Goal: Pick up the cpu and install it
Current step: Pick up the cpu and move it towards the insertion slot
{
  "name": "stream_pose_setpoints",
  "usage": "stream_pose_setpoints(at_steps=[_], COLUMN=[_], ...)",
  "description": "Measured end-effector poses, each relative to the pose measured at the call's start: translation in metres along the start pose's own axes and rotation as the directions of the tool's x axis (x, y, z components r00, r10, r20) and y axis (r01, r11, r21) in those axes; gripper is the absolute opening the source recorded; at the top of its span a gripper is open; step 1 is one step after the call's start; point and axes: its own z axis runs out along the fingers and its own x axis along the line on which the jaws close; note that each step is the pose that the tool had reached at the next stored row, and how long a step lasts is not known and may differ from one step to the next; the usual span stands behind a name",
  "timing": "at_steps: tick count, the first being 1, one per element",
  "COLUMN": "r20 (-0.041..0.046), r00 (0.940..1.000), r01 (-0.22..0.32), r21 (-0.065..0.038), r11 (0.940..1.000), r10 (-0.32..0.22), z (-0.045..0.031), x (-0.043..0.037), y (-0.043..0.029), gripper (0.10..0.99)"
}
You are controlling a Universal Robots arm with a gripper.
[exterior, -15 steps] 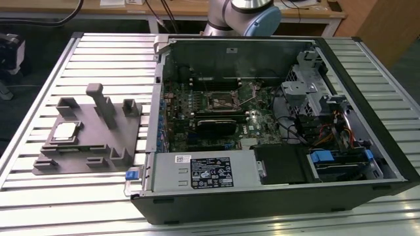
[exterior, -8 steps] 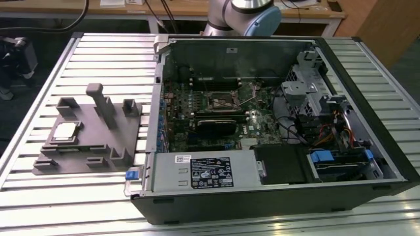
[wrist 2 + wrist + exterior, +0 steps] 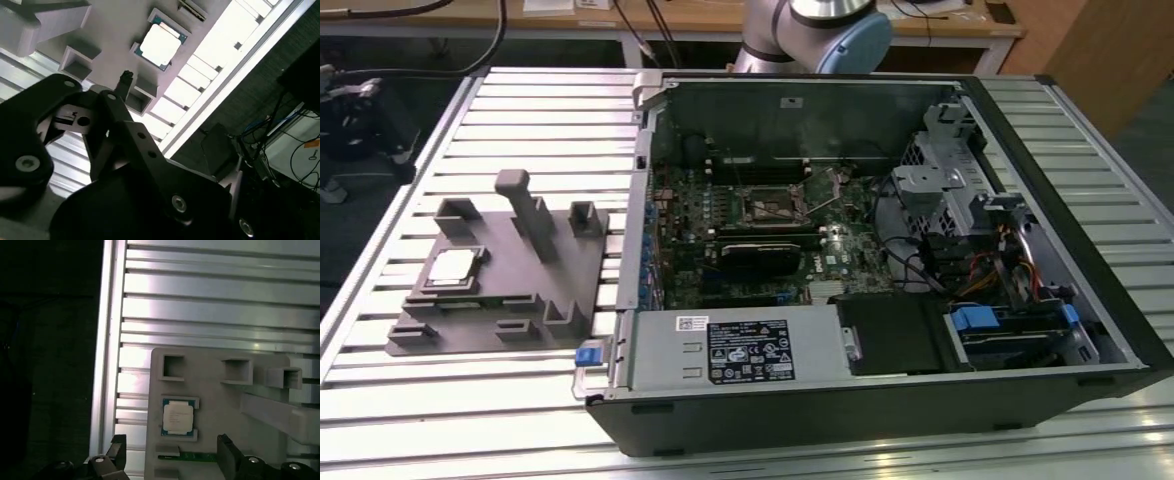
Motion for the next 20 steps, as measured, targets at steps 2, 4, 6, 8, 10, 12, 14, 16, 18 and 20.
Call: stream_pose_setpoints(at_steps=[2, 4, 6, 8, 10, 12, 14, 16, 18, 20], r20=[0.0, -0.0001, 0.0, 0.0, 0.0001, 0.0, 0.0, -0.0002, -0.0002, -0.0002], r00=[1.0, 1.0, 1.0, 1.0, 1.0, 1.0, 1.0, 1.0, 1.0, 1.0], r01=[0.0, 0.0, 0.0, 0.0, 0.0, 0.0, 0.0, 0.0, 0.0, 0.0], r21=[0.0, 0.0, 0.0, 0.0, 0.0, 0.0, 0.001, 0.004, 0.005, 0.005], r11=[1.0, 1.0, 1.0, 1.0, 1.0, 1.0, 1.0, 1.0, 1.0, 1.0], r10=[0.0, 0.0, 0.0, 0.0, 0.0, 0.0, 0.0, 0.0, 0.0, 0.0], z=[0.0037, 0.0072, 0.011, 0.0146, 0.0182, 0.0218, 0.0256, 0.0291, 0.0327, 0.0365], x=[0.0, 0.0, 0.0001, 0.0002, 0.0002, 0.0002, 0.0003, 0.0003, 0.0004, 0.0003], y=[-0.0001, -0.0003, -0.0004, -0.0005, -0.0007, -0.0008, -0.001, -0.0012, -0.0011, -0.0012], gripper=[0.878, 0.878, 0.878, 0.878, 0.878, 0.878, 0.878, 0.878, 0.878, 0.878])
